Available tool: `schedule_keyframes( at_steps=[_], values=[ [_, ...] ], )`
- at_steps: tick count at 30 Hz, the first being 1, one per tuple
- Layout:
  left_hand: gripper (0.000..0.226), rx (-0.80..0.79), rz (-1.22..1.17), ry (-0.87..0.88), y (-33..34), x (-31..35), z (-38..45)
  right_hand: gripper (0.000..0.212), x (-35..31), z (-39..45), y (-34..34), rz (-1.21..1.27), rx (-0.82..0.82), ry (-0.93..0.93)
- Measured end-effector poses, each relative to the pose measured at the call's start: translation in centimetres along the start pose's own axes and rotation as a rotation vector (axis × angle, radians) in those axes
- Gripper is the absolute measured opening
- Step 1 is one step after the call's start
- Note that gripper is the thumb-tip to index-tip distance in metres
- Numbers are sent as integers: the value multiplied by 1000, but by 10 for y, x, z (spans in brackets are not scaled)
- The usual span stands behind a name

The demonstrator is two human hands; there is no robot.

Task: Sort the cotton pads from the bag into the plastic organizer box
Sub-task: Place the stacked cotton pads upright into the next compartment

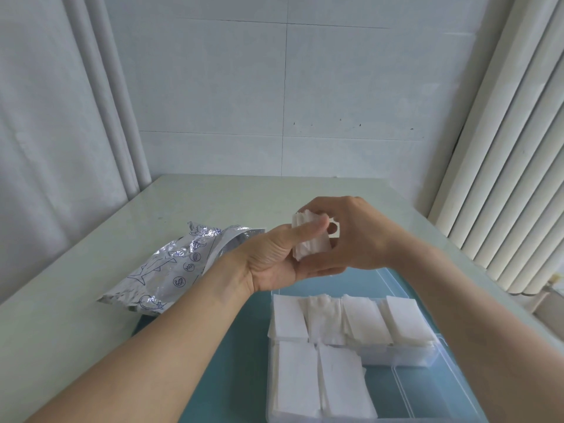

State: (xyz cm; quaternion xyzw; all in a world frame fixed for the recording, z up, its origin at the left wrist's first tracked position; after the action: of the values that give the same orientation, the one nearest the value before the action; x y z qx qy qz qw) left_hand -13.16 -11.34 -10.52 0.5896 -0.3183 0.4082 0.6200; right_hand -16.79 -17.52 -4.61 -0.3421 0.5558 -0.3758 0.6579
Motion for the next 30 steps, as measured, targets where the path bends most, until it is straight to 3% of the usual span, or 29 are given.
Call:
schedule_keyframes(
  at_steps=[1,4,5,6,9,10,13,19,23,30],
  values=[
    [82,7,-10,-5,-1,0,0,62,1,0,0,-2,0,3],
    [65,100,45,-4,-7,0,0,120,6,2,6,-33,-47,50],
    [62,147,47,4,-10,0,0,130,6,2,8,-32,-45,56],
    [63,181,41,18,-12,0,1,128,3,2,7,-23,-27,38],
    [87,157,60,53,-12,0,4,73,-1,1,-5,6,76,-22],
    [91,122,78,61,-11,1,4,63,-1,0,-10,6,98,-15],
    [81,67,131,75,-7,3,2,62,2,-2,-14,11,99,19],
    [68,141,92,49,-8,4,0,54,6,-4,-21,-2,149,45],
    [61,167,-138,28,-10,4,0,51,13,-6,-24,33,153,78],
    [35,245,-89,50,-18,3,-2,47,28,-6,-27,141,107,92]
  ],
)
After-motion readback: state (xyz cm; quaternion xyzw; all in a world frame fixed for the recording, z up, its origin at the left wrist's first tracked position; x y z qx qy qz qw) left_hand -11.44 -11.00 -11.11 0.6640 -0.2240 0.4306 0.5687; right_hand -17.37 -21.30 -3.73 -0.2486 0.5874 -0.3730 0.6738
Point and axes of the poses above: each hand's wrist, its own z-axis towards the middle knuckle, its own y-axis out of the palm, x = y × z, the point moved 8 cm from there along z, towards the middle knuckle, and after that the axes turned 8 degrees about -x, right-handed, at the moved point
